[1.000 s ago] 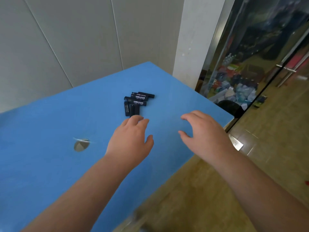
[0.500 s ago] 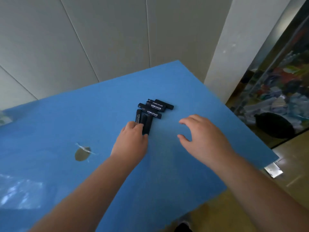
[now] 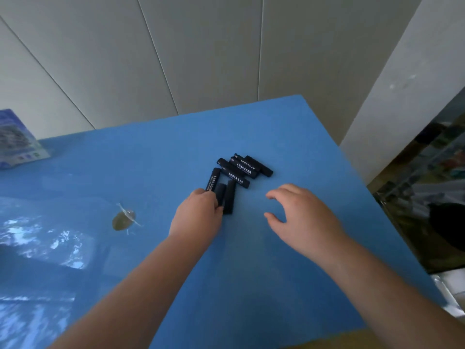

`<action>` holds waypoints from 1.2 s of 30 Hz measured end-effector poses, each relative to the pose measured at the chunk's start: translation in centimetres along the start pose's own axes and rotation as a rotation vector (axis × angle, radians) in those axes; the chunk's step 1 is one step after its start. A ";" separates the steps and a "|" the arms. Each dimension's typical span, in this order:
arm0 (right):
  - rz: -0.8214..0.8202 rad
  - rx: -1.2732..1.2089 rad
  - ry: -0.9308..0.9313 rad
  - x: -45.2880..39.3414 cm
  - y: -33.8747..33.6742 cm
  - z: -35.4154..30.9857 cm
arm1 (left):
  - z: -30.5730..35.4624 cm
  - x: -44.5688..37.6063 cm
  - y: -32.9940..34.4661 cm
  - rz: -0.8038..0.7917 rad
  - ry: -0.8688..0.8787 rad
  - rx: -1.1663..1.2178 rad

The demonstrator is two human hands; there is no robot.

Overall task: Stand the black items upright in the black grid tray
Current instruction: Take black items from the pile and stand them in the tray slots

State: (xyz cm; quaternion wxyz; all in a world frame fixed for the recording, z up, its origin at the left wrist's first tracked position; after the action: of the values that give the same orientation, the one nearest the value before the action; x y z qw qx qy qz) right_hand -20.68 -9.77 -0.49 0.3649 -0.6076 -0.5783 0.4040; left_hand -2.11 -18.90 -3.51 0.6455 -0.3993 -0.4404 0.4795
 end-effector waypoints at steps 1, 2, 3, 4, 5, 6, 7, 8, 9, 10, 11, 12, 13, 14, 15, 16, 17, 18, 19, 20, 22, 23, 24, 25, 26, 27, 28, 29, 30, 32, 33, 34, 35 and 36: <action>-0.009 -0.007 -0.002 0.0 0.1 0.1 | 0.0 0.1 0.0 0.001 0.003 -0.004; -0.015 -0.015 -0.005 -0.1 0.2 0.2 | 0.0 0.2 -0.1 0.002 0.006 -0.012; -0.019 -0.020 -0.009 -0.1 0.2 0.2 | 0.0 0.2 -0.1 0.002 0.008 -0.025; -0.022 -0.023 -0.014 -0.2 0.3 0.2 | 0.1 0.3 -0.2 0.000 0.009 -0.040; -0.027 -0.025 -0.019 -0.3 0.4 0.1 | 0.1 0.3 -0.2 -0.003 0.008 -0.053; -0.034 -0.030 -0.022 -0.4 0.5 -0.1 | 0.2 0.3 -0.3 -0.004 0.005 -0.062; -0.043 -0.034 -0.026 -0.6 0.6 -0.2 | 0.1 0.3 -0.4 -0.002 0.000 -0.068; -0.054 -0.037 -0.030 -0.8 0.8 -0.4 | 0.0 0.3 -0.5 0.000 -0.009 -0.074; -0.062 -0.041 -0.034 -1.2 1.1 -0.7 | -0.1 0.4 -0.7 0.001 -0.019 -0.080; -0.068 -0.053 -0.036 -1.6 1.4 -0.9 | -0.3 0.4 -0.8 0.002 -0.027 -0.090; -0.073 -0.084 -0.032 -2.1 1.8 -1.3 | -0.5 0.5 -0.9 0.003 -0.034 -0.097; -0.079 -0.132 -0.019 -2.6 2.2 -1.5 | -0.8 0.5 -1.0 0.002 -0.046 -0.096; -0.091 -0.184 0.002 -3.2 2.7 -1.8 | -1.2 0.6 -1.2 0.002 -0.060 -0.082; -0.104 -0.223 0.025 -3.8 3.1 -2.0 | -1.6 0.7 -1.4 -0.001 -0.078 -0.052; -0.114 -0.233 0.045 -4.4 3.6 -2.2 | -2.0 0.8 -1.7 -0.013 -0.103 0.004; -0.117 -0.222 0.059 -5.0 3.9 -2.5 | -2.4 1.0 -1.9 -0.037 -0.136 0.088; -0.116 -0.198 0.071 -5.4 4.2 -2.7 | -2.7 1.2 -2.0 -0.071 -0.171 0.192; -0.115 -0.169 0.079 -5.8 4.4 -2.9 | -2.8 1.4 -2.1 -0.103 -0.205 0.309; -0.113 -0.139 0.081 -6.1 4.6 -3.2 | -2.9 1.7 -2.2 -0.127 -0.234 0.429; -0.108 -0.113 0.082 -6.3 4.8 -3.4 | -2.9 2.0 -2.2 -0.143 -0.260 0.535; -0.092 -0.076 0.082 -6.5 5.1 -3.6 | -2.8 2.5 -2.3 -0.165 -0.287 0.658; -0.086 -0.061 0.078 -6.5 5.2 -3.6 | -2.8 2.7 -2.3 -0.171 -0.284 0.677; -0.079 -0.046 0.069 -6.5 5.2 -3.6 | -2.7 2.9 -2.3 -0.169 -0.270 0.667; -0.080 -0.034 0.062 -6.3 5.1 -3.5 | -2.6 3.0 -2.5 -0.164 -0.254 0.640; -0.084 -0.028 0.057 -6.2 5.0 -3.3 | -2.6 3.1 -2.6 -0.163 -0.242 0.616; -0.091 -0.018 0.057 -6.0 4.9 -3.1 | -2.6 3.2 -2.6 -0.169 -0.238 0.609; -0.099 -0.006 0.058 -5.8 4.7 -2.8 | -2.5 3.2 -2.5 -0.184 -0.238 0.616; -0.107 0.005 0.067 -5.5 4.4 -2.5 | -2.5 3.3 -2.5 -0.201 -0.244 0.628; -0.114 0.005 0.082 -5.3 4.2 -2.0 | -2.4 3.4 -2.4 -0.212 -0.253 0.641; -0.131 -0.053 0.144 -4.6 3.9 -0.7 | -2.2 3.6 -2.4 -0.222 -0.262 0.660; -0.138 -0.133 0.191 -4.2 3.8 0.1 | -1.9 3.7 -2.4 -0.224 -0.263 0.674; -0.130 -0.259 0.241 -3.8 3.7 0.8 | -1.5 3.8 -2.5 -0.226 -0.262 0.697; -0.114 -0.422 0.296 -3.2 3.6 1.4 | -1.2 4.0 -2.5 -0.227 -0.263 0.730; -0.087 -0.596 0.349 -2.7 3.5 1.8 | -0.9 4.1 -2.5 -0.230 -0.268 0.767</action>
State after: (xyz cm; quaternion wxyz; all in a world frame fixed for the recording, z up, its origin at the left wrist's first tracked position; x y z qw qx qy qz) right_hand -20.89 -12.74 -4.24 0.2816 -0.7222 -0.6252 0.0912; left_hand 0.03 -15.52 -0.67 0.7336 -0.0125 -0.3518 0.5813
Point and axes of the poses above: each hand's wrist, its own x-axis away from the middle knuckle, its own y-axis out of the palm, z = x × y, the point moved 5 cm from there along -x, towards the middle knuckle, and after that the axes turned 9 degrees about -y, right-handed, at the moved point
